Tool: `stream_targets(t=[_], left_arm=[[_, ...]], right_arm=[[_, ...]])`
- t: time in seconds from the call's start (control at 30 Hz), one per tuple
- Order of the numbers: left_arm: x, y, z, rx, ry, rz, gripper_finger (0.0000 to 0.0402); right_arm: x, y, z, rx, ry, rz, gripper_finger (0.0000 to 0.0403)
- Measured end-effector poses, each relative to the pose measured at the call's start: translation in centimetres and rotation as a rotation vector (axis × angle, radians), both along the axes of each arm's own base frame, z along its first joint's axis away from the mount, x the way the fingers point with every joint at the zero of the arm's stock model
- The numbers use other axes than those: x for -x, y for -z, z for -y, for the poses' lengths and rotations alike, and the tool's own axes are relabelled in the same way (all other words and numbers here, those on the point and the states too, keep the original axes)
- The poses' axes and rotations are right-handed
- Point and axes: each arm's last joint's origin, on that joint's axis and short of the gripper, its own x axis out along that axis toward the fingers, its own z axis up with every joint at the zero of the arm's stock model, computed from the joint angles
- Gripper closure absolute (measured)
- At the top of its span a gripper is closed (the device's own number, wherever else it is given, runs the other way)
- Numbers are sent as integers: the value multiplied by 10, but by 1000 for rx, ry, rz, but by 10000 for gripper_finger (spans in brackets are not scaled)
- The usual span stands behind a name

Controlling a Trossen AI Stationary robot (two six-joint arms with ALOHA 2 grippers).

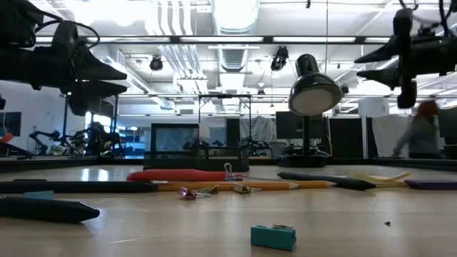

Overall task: Pick and place office supplies into organizer
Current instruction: Put the blue eraser into the black organizer

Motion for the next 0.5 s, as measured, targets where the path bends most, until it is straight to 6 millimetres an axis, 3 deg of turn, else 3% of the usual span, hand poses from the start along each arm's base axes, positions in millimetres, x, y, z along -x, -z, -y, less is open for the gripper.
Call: stream_targets(t=[0.07,0.17,0.33,0.43,0.5], left_arm=[[0,-8,-1,58,-50,120,249],[2,-23,-1,191,-46,343,249],[10,-45,-3,149,-122,570,249],[14,-52,-3,134,-124,650,249],[14,-52,-4,151,-128,665,249]], right_arm=[[-2,2,-1,-140,-56,108,280],[-7,4,-2,-178,-118,100,280],[-13,2,-1,-121,-27,68,280],[-17,-2,-1,-2,-30,4,280],[-18,-7,-2,1,-76,58,281]])
